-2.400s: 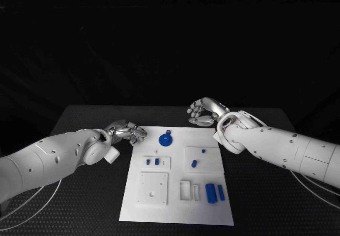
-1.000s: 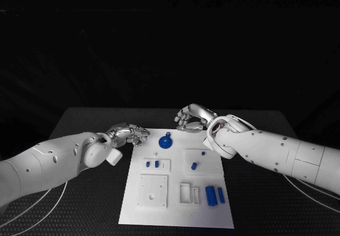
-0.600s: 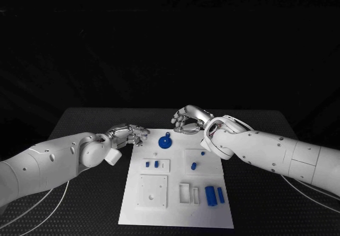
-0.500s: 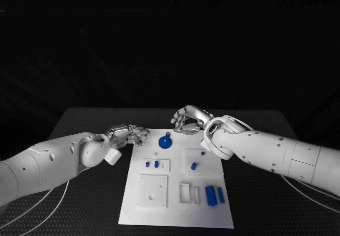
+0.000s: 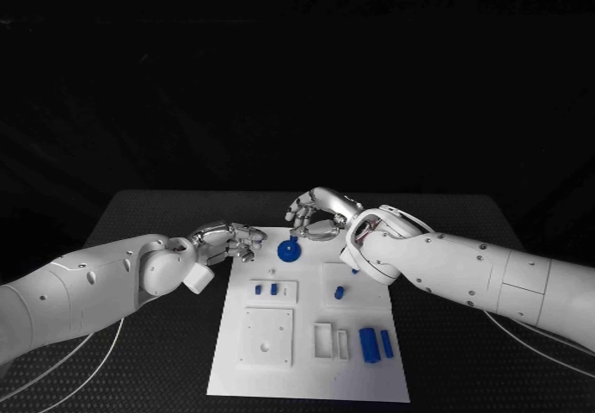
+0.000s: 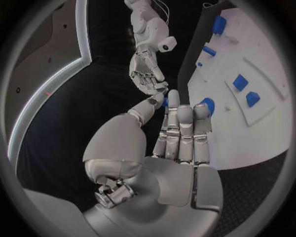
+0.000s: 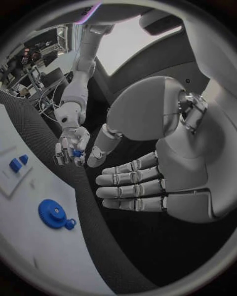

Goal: Assemble the parts on the task board

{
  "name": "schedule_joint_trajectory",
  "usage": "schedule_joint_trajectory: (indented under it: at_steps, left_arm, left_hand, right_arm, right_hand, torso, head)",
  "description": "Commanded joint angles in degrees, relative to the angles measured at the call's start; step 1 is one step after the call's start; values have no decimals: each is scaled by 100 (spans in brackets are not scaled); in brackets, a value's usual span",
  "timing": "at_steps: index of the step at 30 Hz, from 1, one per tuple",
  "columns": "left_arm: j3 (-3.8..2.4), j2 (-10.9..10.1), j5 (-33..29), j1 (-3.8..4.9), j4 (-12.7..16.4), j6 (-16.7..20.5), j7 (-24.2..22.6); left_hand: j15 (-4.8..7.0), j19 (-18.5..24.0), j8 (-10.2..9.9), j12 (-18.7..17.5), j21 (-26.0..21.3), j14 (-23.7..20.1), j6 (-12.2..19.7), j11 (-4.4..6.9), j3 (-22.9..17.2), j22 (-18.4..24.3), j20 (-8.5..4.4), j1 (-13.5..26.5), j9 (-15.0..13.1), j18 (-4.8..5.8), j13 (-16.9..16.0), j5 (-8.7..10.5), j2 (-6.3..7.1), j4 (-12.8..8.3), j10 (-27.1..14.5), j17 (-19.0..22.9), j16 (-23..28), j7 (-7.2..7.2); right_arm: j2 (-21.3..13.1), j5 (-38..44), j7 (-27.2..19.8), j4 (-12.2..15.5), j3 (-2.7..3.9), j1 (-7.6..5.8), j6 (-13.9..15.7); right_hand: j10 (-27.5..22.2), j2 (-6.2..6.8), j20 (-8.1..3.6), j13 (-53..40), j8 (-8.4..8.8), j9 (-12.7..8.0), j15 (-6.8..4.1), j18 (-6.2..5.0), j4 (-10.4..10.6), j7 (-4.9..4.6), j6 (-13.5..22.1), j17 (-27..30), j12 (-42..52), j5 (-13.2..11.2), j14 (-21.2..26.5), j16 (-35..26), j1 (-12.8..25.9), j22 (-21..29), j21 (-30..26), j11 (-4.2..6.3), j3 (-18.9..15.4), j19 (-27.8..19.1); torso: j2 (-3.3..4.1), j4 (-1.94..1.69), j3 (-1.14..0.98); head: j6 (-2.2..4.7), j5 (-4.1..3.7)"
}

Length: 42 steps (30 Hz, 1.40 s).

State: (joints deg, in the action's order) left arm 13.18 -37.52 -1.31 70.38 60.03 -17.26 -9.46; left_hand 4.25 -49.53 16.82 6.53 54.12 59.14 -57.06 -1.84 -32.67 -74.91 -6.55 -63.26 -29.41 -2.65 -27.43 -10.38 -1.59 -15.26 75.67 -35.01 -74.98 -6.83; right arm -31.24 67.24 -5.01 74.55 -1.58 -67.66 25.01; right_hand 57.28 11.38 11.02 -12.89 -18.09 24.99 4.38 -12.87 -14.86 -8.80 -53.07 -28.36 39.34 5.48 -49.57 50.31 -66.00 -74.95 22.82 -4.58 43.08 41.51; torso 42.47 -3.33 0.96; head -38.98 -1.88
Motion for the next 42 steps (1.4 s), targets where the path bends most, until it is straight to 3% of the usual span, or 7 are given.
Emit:
schedule_joint_trajectory:
  at_steps: [1, 5, 20, 26, 42]
  left_arm:
    - [-6, -3, -38, 0, 35, -430, 10]
    - [-7, -25, -36, 1, 98, -576, 18]
    - [-8, -45, -29, 1, 198, -707, 29]
    - [-9, -51, -29, 2, 211, -689, 30]
    - [-10, -52, 65, 3, 239, -667, 30]
  left_hand:
    - [-3, 41, 40, -27, -19, -39, -20, -11, -21, -104, -311, -9, -256, -46, -7, -14, -77, 2, 8, 7, 34, 12]
    - [-7, 54, 37, -32, -25, -54, -12, -14, -19, -103, -308, -4, -257, -41, -13, -7, -86, -4, 5, 16, 40, 8]
    - [-28, 88, 6, -87, -40, -91, 51, -38, -4, -102, -296, 21, -255, -29, -20, 19, -76, -20, -62, 40, 42, -18]
    - [-45, 95, -22, -127, -43, -102, 104, -56, 12, -102, -286, 51, -250, -29, -26, 124, -42, 13, -107, 53, 28, -39]
    - [-68, 101, -71, -180, -43, -116, 188, -83, 12, -103, -271, 56, -231, -37, -22, 153, 24, 37, -181, 64, 16, -75]
  right_arm:
    - [27, -3, -237, 18, 0, 8, 45]
    - [89, -3, -281, 35, -1, 31, 15]
    - [157, 45, -374, 120, -7, 78, -5]
    - [154, 69, -383, 161, -15, 86, -31]
    - [174, 115, -404, 194, -40, 89, -121]
  right_hand:
    - [94, -66, -10, -74, -27, -15, -48, -72, -40, -5, -49, -59, 114, -164, -88, 96, -9, -105, 21, 55, -5, 117]
    - [236, -104, -26, -223, -59, -19, -142, -140, -68, 29, -133, -174, 317, -227, -243, 257, -19, -123, 90, 152, -29, 322]
    - [327, -207, -51, -568, -216, 50, -266, -213, -149, 180, -465, -457, 609, -260, -378, 481, -77, -131, 208, 279, -51, 553]
    - [353, -208, -66, -605, -233, 62, -286, -213, -151, 197, -501, -489, 631, -261, -408, 501, -82, -130, 233, 296, -47, 589]
    - [414, -241, -96, -679, -270, 88, -324, -213, -155, 234, -586, -558, 672, -260, -467, 539, -74, -129, 280, 332, -58, 654]
  torso:
    - [-3, 0, 0]
    - [-5, -1, -1]
    - [0, 0, -2]
    - [-2, -2, -2]
    - [-1, 1, 1]
  head:
    - [12, 3]
    - [13, 1]
    - [22, 15]
    - [16, 31]
    - [16, 45]
